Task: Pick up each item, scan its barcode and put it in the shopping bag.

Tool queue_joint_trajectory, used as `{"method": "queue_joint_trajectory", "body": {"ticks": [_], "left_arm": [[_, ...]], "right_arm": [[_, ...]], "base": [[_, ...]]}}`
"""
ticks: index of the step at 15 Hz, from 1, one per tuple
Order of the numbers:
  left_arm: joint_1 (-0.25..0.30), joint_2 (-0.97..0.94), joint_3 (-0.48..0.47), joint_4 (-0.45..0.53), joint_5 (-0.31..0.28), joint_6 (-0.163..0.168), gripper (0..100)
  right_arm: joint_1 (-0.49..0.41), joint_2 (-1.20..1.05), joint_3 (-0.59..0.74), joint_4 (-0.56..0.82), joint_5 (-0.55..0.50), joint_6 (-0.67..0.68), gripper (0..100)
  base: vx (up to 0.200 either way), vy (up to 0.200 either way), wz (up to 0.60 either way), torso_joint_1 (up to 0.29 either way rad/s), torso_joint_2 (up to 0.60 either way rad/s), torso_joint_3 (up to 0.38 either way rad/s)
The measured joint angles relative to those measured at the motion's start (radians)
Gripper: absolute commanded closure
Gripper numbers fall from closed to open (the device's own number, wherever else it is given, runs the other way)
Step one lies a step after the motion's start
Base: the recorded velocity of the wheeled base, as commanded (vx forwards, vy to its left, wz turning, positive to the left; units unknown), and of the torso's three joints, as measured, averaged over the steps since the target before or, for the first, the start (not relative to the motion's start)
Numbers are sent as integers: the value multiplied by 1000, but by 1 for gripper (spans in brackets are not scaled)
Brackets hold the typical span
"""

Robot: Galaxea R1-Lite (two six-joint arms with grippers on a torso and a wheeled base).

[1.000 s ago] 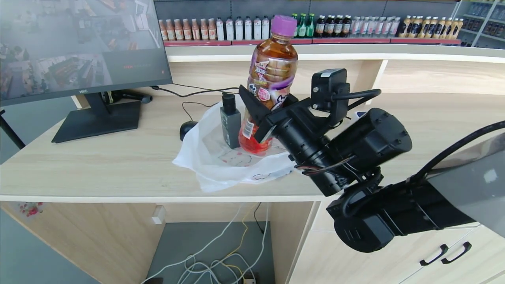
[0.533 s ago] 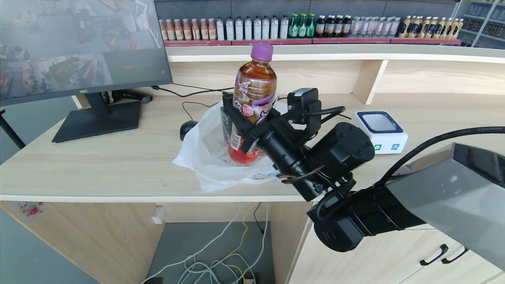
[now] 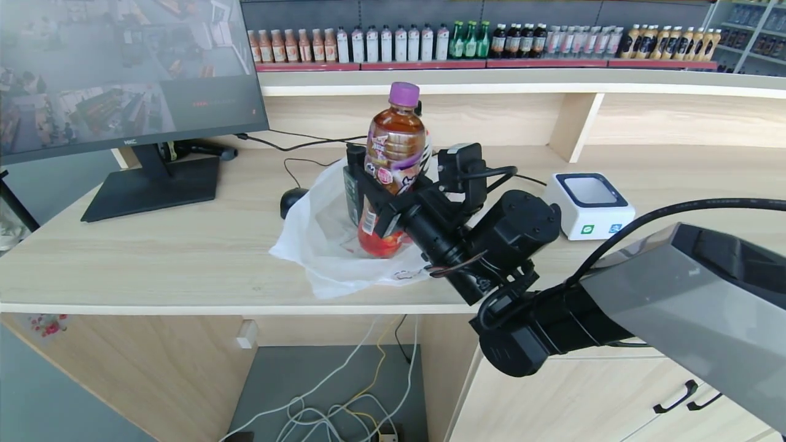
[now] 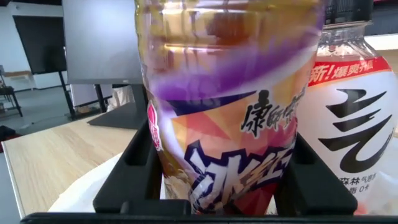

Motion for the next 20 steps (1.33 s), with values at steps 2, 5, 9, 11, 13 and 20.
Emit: {"method": "queue_joint_trajectory", "body": {"ticks": [2,5,9,11,13,20], "left_arm": [[0,0,0,0,0,0,0],[0,0,0,0,0,0,0],[0,0,0,0,0,0,0],[0,0,0,0,0,0,0],[0,0,0,0,0,0,0],[0,0,0,0,0,0,0]], "right_arm": [[-3,10,0,0,-1,0,100],[-1,33,0,1,2,-1,100],[-3,57,0,-5,1,-2,100],[-3,66,2,-11,-1,-3,100],[-3,74,5,-11,-1,-4,100],[-1,114,9,-54,-4,-7,100]], "base": [[0,0,0,0,0,0],[0,0,0,0,0,0],[0,0,0,0,0,0],[0,0,0,0,0,0],[0,0,0,0,0,0],[0,0,0,0,0,0]]}}
